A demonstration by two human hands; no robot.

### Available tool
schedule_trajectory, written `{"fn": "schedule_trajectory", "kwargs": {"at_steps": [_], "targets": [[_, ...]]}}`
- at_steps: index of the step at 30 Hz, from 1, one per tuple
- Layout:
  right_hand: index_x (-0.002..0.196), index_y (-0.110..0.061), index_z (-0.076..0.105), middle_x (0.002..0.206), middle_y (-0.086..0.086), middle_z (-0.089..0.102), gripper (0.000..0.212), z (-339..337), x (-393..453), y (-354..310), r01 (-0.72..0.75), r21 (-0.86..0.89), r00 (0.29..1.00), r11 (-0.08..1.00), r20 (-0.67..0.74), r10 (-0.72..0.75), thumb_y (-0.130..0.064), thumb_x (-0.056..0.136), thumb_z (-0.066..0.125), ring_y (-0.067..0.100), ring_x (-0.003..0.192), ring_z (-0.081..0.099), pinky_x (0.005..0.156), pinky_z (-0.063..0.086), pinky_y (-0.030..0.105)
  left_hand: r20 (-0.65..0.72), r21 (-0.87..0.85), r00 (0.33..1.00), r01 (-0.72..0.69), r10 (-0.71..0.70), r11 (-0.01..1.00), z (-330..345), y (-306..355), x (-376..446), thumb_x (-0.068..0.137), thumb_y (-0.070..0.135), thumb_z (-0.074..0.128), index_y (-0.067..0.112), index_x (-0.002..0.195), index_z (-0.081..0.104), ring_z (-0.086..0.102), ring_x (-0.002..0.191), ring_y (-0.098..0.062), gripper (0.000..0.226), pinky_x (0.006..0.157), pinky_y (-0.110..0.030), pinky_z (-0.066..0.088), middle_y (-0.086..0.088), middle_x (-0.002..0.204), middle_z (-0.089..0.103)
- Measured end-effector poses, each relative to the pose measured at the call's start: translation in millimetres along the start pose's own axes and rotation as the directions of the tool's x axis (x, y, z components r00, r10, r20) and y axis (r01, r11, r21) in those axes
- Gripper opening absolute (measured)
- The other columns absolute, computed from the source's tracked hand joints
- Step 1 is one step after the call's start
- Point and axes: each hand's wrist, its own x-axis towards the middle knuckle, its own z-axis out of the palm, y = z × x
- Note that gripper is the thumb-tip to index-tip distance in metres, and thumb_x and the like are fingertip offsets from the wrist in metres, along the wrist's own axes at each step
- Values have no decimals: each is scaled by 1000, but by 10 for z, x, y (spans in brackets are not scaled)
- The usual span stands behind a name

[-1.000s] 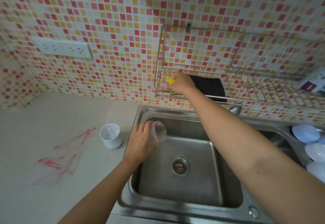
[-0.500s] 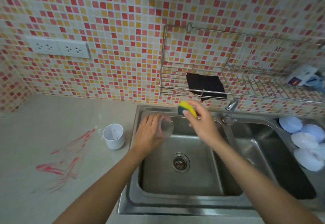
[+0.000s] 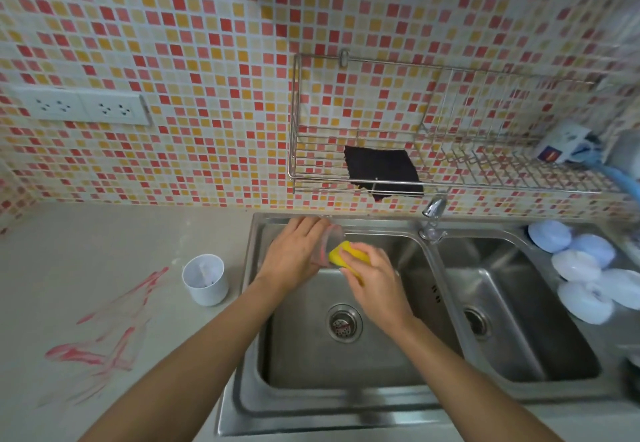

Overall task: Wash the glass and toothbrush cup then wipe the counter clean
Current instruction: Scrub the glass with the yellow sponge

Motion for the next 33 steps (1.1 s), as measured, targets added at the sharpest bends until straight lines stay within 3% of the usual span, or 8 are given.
{"fn": "schedule_trajectory", "kwargs": {"at_steps": [6, 13, 19, 23, 25, 28, 30, 33], "targets": [[116, -17, 70, 110, -2, 65, 33, 9, -24, 15, -129, 283, 992, 950, 42, 122, -15, 84, 60, 16, 96, 61, 86, 44, 16, 2, 22, 997, 79, -79, 997, 61, 84, 54, 66, 34, 85, 19, 134, 47, 50, 122, -20, 80, 98, -33, 49, 2, 133, 55], [106, -23, 73, 108, -1, 63, 40, -158, 181, 602, 171, -25, 984, 985, 59, -169, 3, 75, 69, 21, 95, 57, 86, 50, 31, -61, 40, 997, 56, -53, 998, 362, 315, 214, 75, 27, 76, 21, 125, 57, 54, 107, -20, 53, 97, -27, 42, 4, 120, 61], [107, -21, 74, 103, -8, 65, 28, -129, 101, 624, -60, 351, 979, 935, 205, -14, -8, 84, 65, 9, 94, 59, 85, 46, 17, 8, 43, 997, 80, -80, 996, 479, 431, 325, 73, 19, 74, 16, 129, 52, 53, 112, -21, 61, 99, -29, 44, 0, 124, 60], [102, -27, 74, 106, -5, 65, 32, -177, 235, 1002, 257, 38, 944, 966, 202, -259, -7, 79, 67, 18, 98, 57, 79, 49, 32, 78, 42, 994, 68, -71, 997, 604, 480, 333, 68, 22, 77, 17, 130, 49, 52, 113, -22, 67, 103, -27, 34, 0, 125, 57], [101, -27, 74, 106, -4, 65, 34, -148, 243, 1084, 283, -31, 939, 959, 213, -270, -4, 76, 69, 21, 98, 58, 77, 50, 34, 67, 42, 995, 66, -69, 997, 641, 499, 371, 70, 21, 76, 16, 128, 52, 53, 111, -23, 63, 102, -27, 33, -1, 123, 58], [100, -21, 76, 98, -10, 67, 26, -130, 148, 931, 14, 285, 977, 958, 199, -73, -5, 80, 69, 6, 92, 60, 81, 46, 17, 40, 11, 997, 64, -65, 998, 634, 514, 404, 74, 18, 75, 14, 124, 55, 54, 108, -24, 55, 99, -30, 40, -3, 120, 61], [98, -17, 77, 93, -18, 67, 22, -130, 118, 842, -247, 511, 954, 823, 279, 112, -4, 81, 72, -3, 88, 62, 77, 42, 8, 75, -19, 993, 96, -95, 995, 590, 509, 394, 75, 21, 75, 15, 130, 52, 51, 115, -24, 59, 100, -33, 44, -2, 127, 58], [100, -18, 77, 97, -17, 67, 23, -166, 162, 937, -221, 510, 946, 832, 320, 55, -5, 81, 71, 0, 91, 62, 81, 46, 16, 125, -51, 985, 127, -120, 991, 571, 480, 382, 74, 22, 75, 17, 134, 47, 47, 120, -23, 66, 102, -33, 44, 0, 131, 54]]}}
